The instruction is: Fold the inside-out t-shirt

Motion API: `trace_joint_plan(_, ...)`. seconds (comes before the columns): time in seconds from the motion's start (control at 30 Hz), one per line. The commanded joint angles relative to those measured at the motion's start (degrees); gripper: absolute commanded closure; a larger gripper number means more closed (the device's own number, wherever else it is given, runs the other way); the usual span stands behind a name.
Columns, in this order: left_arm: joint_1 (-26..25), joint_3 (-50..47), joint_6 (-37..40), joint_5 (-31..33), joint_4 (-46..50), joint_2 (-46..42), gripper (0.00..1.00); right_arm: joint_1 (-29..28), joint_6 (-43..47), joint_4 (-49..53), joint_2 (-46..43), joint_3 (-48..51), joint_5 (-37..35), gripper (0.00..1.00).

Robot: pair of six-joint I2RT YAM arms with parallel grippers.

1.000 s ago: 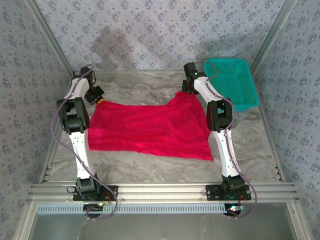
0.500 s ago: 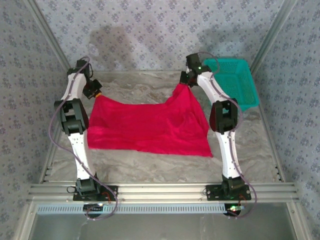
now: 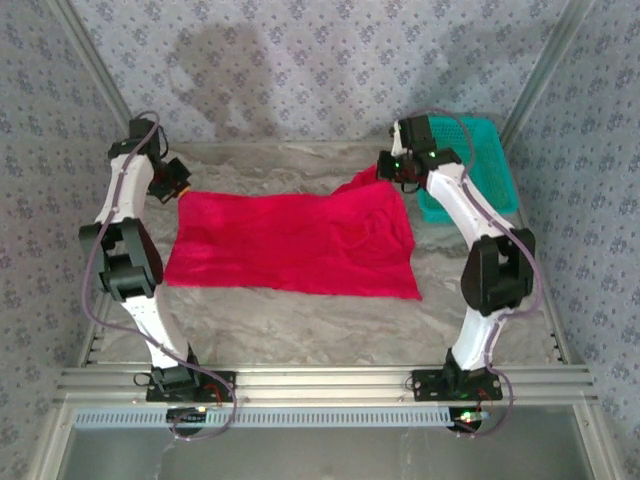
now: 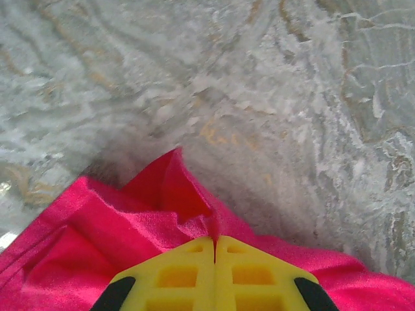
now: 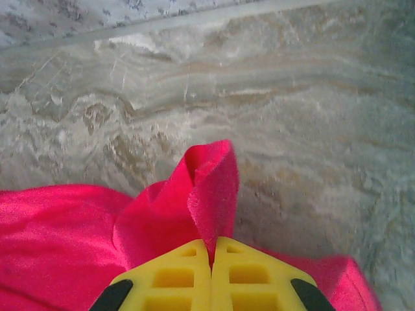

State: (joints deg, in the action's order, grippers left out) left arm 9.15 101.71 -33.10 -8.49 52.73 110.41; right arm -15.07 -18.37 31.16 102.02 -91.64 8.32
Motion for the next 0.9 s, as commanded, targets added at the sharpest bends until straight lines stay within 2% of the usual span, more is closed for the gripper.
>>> trace_joint_plan(0.0, 1.93, -6.20, -0.95, -1.42, -3.07, -5.82, 1.00, 0.22, 0.04, -2.27, -8.00, 6.80, 0.99, 1.00)
trace_joint_plan(0.2, 3.40, -17.39, -1.00, -1.68, -5.76, -12.72, 1.00, 0.24, -2.48, -3.69, -17.55, 19.91, 1.91, 1.00)
trace_joint_plan(0.5, 6.16, -33.65, -0.47, 1.77, -8.56, -20.37, 1.00, -0.03, -6.97, -6.40, -27.16, 40.15, 0.47, 1.00)
trace_joint_plan(0.6, 6.87, -37.29, -0.65, 2.39, -9.68, -20.76, 0.99, -0.10, -10.20, -9.51, -27.48, 46.34, 1.83, 0.84)
trace_joint_plan(0.63, 6.90, -38.41, -0.72, 2.30, -10.12, -20.78, 0.93, -0.19, -11.18, -10.02, -27.17, 47.39, 2.58, 0.77)
trace_joint_plan(0.73, 6.91, -40.74, -1.33, 3.04, -11.44, -21.56, 0.70, -0.96, -11.71, -7.92, -27.26, 47.07, 1.04, 0.70)
trace_joint_plan(0.87, 5.45, -41.07, -2.62, 5.49, -13.20, -26.25, 0.62, -4.61, -10.04, -5.74, -28.01, 42.83, -2.99, 0.54)
